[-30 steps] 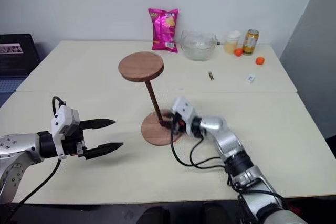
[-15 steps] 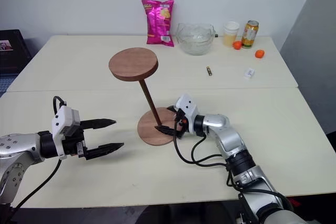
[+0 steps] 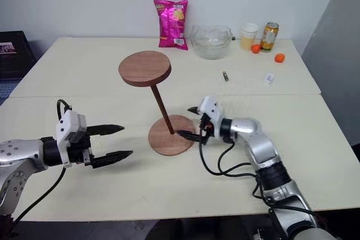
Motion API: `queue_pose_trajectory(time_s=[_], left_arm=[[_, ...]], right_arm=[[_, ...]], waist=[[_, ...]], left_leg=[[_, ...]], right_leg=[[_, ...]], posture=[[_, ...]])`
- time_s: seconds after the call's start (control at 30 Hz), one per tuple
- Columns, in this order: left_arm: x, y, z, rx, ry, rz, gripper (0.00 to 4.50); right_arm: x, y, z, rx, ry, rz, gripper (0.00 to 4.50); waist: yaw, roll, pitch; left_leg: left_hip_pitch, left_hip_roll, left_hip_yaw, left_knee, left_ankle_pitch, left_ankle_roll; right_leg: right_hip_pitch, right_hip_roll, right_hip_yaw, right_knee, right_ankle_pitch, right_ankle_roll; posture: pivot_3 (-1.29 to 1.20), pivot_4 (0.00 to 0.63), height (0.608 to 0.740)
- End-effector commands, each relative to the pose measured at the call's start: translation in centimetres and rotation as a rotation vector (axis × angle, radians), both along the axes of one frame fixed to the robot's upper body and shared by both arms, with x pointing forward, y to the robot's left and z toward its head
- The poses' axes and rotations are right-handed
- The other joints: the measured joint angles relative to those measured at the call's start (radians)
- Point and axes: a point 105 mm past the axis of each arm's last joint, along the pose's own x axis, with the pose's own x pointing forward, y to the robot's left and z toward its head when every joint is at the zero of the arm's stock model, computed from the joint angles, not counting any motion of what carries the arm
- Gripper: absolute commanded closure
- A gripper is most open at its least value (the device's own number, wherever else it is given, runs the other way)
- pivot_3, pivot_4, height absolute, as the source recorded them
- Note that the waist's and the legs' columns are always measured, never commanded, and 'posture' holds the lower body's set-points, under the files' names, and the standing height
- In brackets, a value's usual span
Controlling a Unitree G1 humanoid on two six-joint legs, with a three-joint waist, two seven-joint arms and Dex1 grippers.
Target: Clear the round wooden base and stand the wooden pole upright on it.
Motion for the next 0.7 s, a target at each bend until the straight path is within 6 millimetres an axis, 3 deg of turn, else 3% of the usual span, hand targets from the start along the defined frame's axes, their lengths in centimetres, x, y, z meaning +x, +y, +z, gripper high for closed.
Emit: queue_pose_trajectory(time_s=[0.03, 0.13, 0.2, 0.33, 0.5, 0.7], left_arm=[[0.6, 0.9, 1.2, 0.024, -0.065, 0.053, 0.0], [0.7, 2.7, 0.7, 0.107, -0.026, 0.161, 0.0], [0.6, 3.3, 0.3, 0.157, 0.0, 0.193, 0.0], [-1.4, 5.6, -0.1, 0.25, -0.03, 0.273, 0.0], [-2.1, 6.3, 0.0, 0.204, -0.001, 0.288, 0.0], [-1.9, 6.6, 0.4, 0.189, -0.014, 0.283, 0.0]], right_arm=[[-0.9, -1.7, 2.0, 0.016, -0.046, 0.009, 0.01], [-1.7, -4.4, 2.6, 0.003, -0.033, -0.005, 0.01], [-2.2, -5.2, 2.8, -0.007, -0.028, -0.006, 0.01], [-4.2, -10.1, 3.9, -0.107, -0.036, -0.022, 0.01], [-5.3, -12.0, 3.6, -0.175, -0.007, -0.024, 0.01], [-5.7, -12.5, 3.1, -0.2, 0.004, -0.024, 0.01]], waist=[[0.0, 0.0, 0.0], [0.0, 0.0, 0.0], [0.0, 0.0, 0.0], [-0.001, 0.001, 0.001], [0.003, 0.0, 0.001], [0.002, 0.001, 0.002]], left_leg=[[0.0, 0.0, 0.0, 0.0, 0.0, 0.0], [0.0, 0.0, 0.0, 0.0, 0.0, 0.0], [0.0, 0.0, 0.0, 0.0, 0.0, 0.0], [0.0, 0.0, 0.0, 0.0, 0.0, 0.0], [0.001, 0.0, -0.001, 0.001, 0.0, 0.0], [0.011, 0.0, -0.001, 0.0, 0.0, 0.0]], right_leg=[[0.0, 0.0, 0.0, 0.0, 0.0, 0.0], [0.0, 0.0, 0.0, 0.0, 0.0, 0.0], [0.0, 0.0, 0.0, 0.0, 0.0, 0.0], [0.0, 0.0, 0.0, 0.0, 0.0, 0.0], [0.001, 0.0, 0.0, 0.001, 0.0, 0.0], [0.01, 0.001, 0.0, 0.0, 0.0, 0.0]], posture=[[0.0, 0.15, 0.74], [0.0, 0.15, 0.74], [0.0, 0.15, 0.74], [0.0, 0.15, 0.74], [0.0, 0.15, 0.74], [0.0, 0.15, 0.74]])
